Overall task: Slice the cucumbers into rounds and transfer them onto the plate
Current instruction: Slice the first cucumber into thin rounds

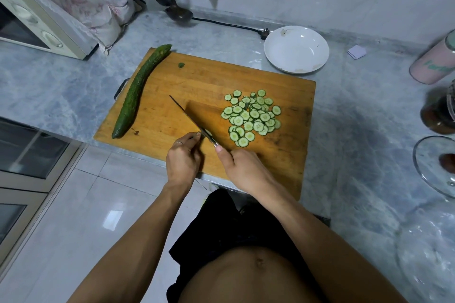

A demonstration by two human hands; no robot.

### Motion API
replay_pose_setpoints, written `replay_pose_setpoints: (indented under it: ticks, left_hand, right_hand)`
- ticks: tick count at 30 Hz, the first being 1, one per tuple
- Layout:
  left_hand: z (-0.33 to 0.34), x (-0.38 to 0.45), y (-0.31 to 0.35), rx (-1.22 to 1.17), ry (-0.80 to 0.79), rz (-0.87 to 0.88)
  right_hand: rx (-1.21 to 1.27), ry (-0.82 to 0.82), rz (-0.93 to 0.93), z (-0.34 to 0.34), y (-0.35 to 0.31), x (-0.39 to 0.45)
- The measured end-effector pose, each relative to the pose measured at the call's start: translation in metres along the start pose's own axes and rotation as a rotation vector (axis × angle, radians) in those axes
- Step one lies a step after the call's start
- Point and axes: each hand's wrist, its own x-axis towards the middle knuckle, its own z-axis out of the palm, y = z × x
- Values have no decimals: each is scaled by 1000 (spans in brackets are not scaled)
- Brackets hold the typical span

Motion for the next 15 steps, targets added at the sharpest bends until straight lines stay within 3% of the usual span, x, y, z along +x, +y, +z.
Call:
replay_pose_setpoints:
  ticks: [7, 12, 15]
  left_hand:
    - [-19, 15, 5, -90, 88, -35]
    - [-41, 29, 42, -212, 290, 157]
    - [-42, 40, 65, -260, 44, 359]
  right_hand:
    - [17, 39, -96, -41, 22, -7]
    - [-219, 135, -161, -68, 48, -3]
    - [-385, 133, -195, -79, 55, -2]
